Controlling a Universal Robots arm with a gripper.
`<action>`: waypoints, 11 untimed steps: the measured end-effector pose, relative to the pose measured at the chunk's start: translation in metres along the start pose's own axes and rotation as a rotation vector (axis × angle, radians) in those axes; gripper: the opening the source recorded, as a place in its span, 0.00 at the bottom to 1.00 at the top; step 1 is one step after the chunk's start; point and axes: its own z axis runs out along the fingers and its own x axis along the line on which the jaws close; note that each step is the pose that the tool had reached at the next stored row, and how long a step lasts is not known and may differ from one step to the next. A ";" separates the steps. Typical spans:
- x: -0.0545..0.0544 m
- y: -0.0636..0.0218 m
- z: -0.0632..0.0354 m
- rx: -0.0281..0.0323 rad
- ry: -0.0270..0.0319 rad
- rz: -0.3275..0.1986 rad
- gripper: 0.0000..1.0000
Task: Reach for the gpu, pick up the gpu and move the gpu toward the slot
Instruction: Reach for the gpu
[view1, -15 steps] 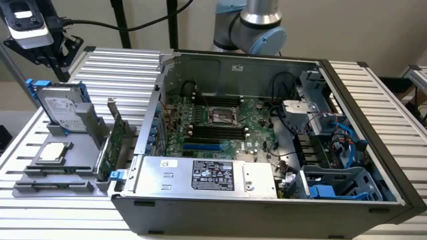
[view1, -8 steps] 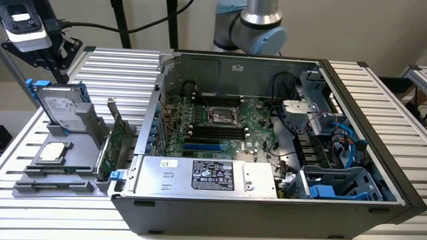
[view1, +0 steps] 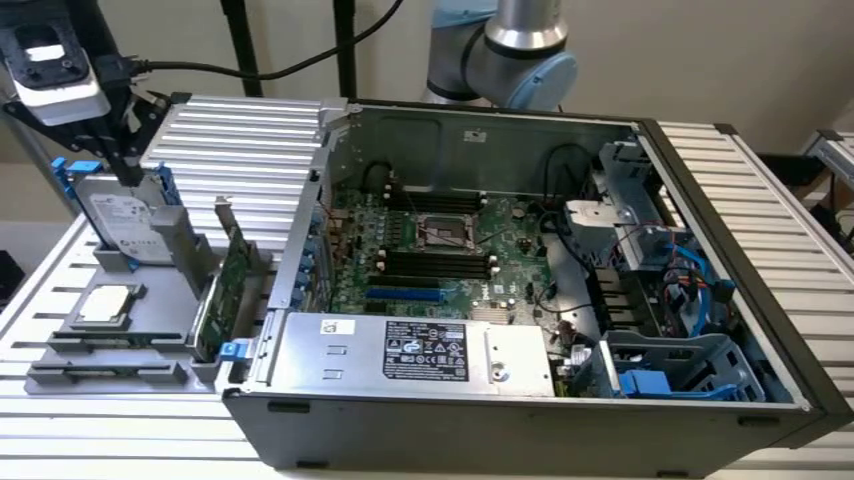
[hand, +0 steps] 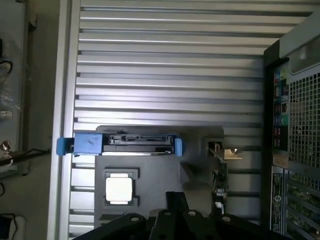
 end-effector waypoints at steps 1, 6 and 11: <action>-0.003 -0.0027 -0.0001 0.0001 0.0000 0.000 0.11; -0.022 -0.0145 -0.0003 0.0000 0.0000 0.000 0.11; -0.044 -0.0238 0.0004 0.0000 0.0000 0.000 0.11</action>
